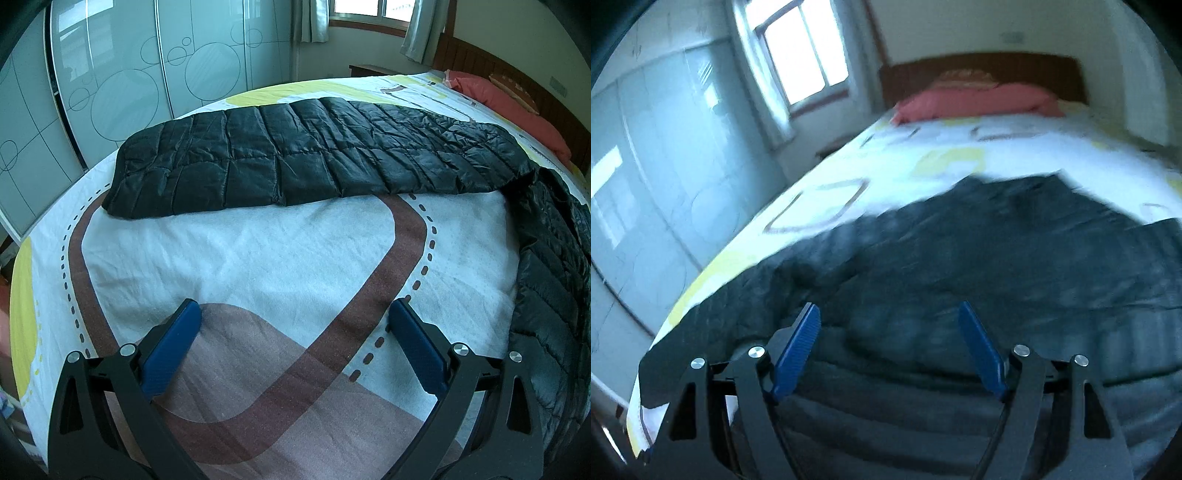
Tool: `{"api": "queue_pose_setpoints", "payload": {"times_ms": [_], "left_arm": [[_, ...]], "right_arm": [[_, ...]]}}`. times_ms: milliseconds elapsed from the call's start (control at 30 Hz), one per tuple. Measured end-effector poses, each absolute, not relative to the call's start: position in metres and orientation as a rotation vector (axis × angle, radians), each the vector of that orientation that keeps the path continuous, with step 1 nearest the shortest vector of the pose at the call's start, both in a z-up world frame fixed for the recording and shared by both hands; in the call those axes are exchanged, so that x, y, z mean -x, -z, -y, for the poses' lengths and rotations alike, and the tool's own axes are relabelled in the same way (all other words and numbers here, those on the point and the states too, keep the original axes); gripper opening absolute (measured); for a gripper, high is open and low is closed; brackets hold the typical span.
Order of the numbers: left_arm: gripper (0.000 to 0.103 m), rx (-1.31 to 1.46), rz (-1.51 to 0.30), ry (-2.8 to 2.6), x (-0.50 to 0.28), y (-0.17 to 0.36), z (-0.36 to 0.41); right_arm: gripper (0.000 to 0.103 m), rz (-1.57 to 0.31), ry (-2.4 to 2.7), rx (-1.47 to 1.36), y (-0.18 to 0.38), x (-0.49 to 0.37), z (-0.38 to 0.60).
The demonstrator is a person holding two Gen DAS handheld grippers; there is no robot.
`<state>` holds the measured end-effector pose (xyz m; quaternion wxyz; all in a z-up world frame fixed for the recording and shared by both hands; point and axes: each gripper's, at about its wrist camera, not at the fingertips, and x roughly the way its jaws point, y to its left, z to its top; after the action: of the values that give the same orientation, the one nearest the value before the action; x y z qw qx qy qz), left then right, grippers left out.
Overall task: Fold large clothes
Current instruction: 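Lower the sleeve onto the jacket back and open the right tool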
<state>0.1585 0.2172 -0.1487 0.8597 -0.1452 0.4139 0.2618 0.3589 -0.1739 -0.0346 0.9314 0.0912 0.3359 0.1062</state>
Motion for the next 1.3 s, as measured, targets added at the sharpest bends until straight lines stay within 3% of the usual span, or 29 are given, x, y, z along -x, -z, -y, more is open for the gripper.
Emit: {"api": "queue_pose_setpoints", "payload": {"times_ms": [33,100,233,433,533,800,933,1133,1233,1300], "left_arm": [[0.101,0.305,-0.869,-0.549,-0.159,0.149,-0.217],[0.101,0.305,-0.868,-0.549,-0.159,0.149,-0.217],[0.101,0.301,-0.871,-0.552,-0.159,0.149,-0.217],[0.101,0.297,-0.872,-0.554,-0.160,0.148,-0.217],[0.101,0.298,-0.872,-0.553,-0.159,0.148,-0.217],[0.101,0.296,-0.872,-0.555,-0.159,0.148,-0.217],[0.101,0.296,-0.872,-0.554,-0.160,0.148,-0.217],[0.101,0.293,-0.873,-0.556,-0.160,0.148,-0.217],[0.101,0.294,-0.873,-0.555,-0.160,0.148,-0.217],[0.101,0.293,-0.872,-0.556,-0.160,0.148,-0.217]], "right_arm": [[0.052,-0.684,-0.169,-0.200,0.031,-0.359,0.201],[0.046,-0.681,-0.036,-0.244,0.028,-0.363,0.268],[0.044,-0.683,0.216,-0.331,0.038,-0.368,0.386],[0.037,-0.816,0.244,-0.285,0.091,-0.379,0.413],[0.037,-0.863,0.220,-0.246,0.118,-0.383,0.403],[0.038,-0.774,0.272,-0.241,0.086,-0.394,0.409],[0.039,-0.880,0.276,-0.212,0.118,-0.418,0.415],[0.040,-0.773,0.292,-0.182,0.067,-0.435,0.405],[0.057,-0.768,0.275,-0.160,0.071,-0.462,0.400],[0.057,-0.834,0.289,-0.178,0.094,-0.482,0.403]]}}
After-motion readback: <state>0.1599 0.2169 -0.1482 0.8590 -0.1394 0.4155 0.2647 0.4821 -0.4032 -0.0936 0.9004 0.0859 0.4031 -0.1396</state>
